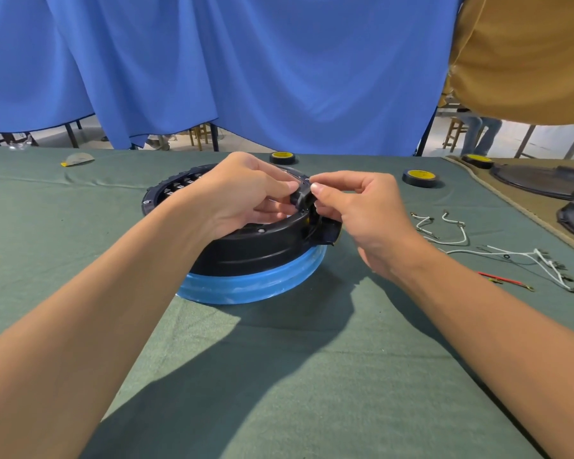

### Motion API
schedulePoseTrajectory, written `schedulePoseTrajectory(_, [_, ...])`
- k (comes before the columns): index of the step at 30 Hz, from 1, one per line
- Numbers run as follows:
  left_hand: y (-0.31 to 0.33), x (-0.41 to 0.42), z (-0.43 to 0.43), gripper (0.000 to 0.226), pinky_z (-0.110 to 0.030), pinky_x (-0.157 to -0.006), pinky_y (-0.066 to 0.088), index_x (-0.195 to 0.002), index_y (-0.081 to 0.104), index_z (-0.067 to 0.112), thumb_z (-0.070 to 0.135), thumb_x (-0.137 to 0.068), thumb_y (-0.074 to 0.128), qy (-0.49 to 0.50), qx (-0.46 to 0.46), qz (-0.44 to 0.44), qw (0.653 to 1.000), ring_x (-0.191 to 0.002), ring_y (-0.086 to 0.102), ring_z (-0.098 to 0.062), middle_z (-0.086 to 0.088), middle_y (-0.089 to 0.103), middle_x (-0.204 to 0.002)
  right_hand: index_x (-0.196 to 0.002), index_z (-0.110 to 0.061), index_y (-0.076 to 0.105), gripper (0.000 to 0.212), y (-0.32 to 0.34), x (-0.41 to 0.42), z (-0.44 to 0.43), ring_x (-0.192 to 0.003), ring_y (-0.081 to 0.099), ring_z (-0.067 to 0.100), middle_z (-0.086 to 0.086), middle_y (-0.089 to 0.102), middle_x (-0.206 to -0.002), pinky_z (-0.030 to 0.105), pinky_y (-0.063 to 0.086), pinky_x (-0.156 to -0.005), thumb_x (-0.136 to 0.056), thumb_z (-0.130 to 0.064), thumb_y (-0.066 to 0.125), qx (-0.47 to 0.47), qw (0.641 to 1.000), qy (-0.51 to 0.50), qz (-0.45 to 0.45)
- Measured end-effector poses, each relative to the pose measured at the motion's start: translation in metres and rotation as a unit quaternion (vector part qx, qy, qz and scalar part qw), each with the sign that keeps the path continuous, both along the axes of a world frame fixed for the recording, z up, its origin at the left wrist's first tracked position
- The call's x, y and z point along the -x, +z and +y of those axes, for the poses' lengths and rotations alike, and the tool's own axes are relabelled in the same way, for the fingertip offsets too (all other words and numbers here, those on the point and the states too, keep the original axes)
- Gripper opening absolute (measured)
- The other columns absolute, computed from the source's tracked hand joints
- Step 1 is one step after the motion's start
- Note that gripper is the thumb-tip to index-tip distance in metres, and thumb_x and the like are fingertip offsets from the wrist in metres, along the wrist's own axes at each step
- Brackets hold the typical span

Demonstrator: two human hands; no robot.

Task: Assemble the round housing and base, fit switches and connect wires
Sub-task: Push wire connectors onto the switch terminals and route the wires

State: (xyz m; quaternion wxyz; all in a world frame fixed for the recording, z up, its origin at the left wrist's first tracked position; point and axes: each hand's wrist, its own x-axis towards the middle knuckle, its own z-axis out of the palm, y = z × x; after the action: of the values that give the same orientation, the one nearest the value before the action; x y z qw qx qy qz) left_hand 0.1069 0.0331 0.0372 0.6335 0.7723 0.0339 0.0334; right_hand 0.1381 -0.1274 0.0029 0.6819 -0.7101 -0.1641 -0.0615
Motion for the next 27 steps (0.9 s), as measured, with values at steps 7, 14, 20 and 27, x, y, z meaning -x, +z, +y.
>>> schedulePoseTrajectory(7, [0.0031, 0.0042, -0.0028, 0.017, -0.027, -0.068, 0.060, -0.103, 0.072, 0.001, 0.003, -0.086, 0.070, 0.004, 0.032, 0.013, 0.999, -0.080, 0.076, -0.024, -0.015, 0.076, -0.093, -0.081, -0.021, 0.074, 0.017, 0.0028, -0.0014, 0.0000, -0.075, 0.066, 0.018, 0.003, 0.073, -0.079, 0.036, 0.059, -0.082, -0.087, -0.007, 0.068, -0.001, 1.000, 0.008, 0.008])
schedulePoseTrajectory(14, [0.0039, 0.0049, -0.0035, 0.020, -0.026, -0.067, 0.060, -0.106, 0.072, 0.000, 0.003, -0.087, 0.070, 0.010, 0.030, 0.015, 0.999, -0.080, 0.076, -0.024, -0.016, 0.076, -0.097, -0.080, -0.018, 0.075, 0.007, 0.0005, -0.0007, 0.0009, -0.073, 0.067, 0.014, 0.000, 0.074, -0.077, 0.030, 0.059, -0.078, -0.082, -0.012, 0.075, -0.020, 0.999, 0.027, 0.006])
schedulePoseTrajectory(20, [0.0030, 0.0043, -0.0030, 0.017, -0.024, -0.063, 0.059, -0.104, 0.072, 0.000, 0.000, -0.087, 0.068, 0.009, 0.033, 0.011, 0.999, -0.078, 0.076, -0.023, -0.016, 0.076, -0.093, -0.090, -0.015, 0.075, 0.010, 0.0018, -0.0023, 0.0020, -0.081, 0.071, 0.023, 0.004, 0.074, -0.088, 0.041, 0.059, -0.082, -0.081, -0.016, 0.077, 0.002, 1.000, 0.009, 0.001])
schedulePoseTrajectory(27, [0.0029, 0.0060, -0.0034, 0.012, -0.023, -0.060, 0.057, -0.097, 0.074, 0.002, 0.000, -0.087, 0.069, 0.014, 0.026, -0.011, 0.999, -0.074, 0.075, -0.021, -0.014, 0.076, -0.085, -0.094, -0.018, 0.075, 0.014, 0.0054, -0.0016, -0.0009, -0.079, 0.071, 0.019, -0.003, 0.073, -0.089, 0.037, 0.060, -0.079, -0.081, -0.014, 0.077, 0.017, 1.000, 0.010, -0.005])
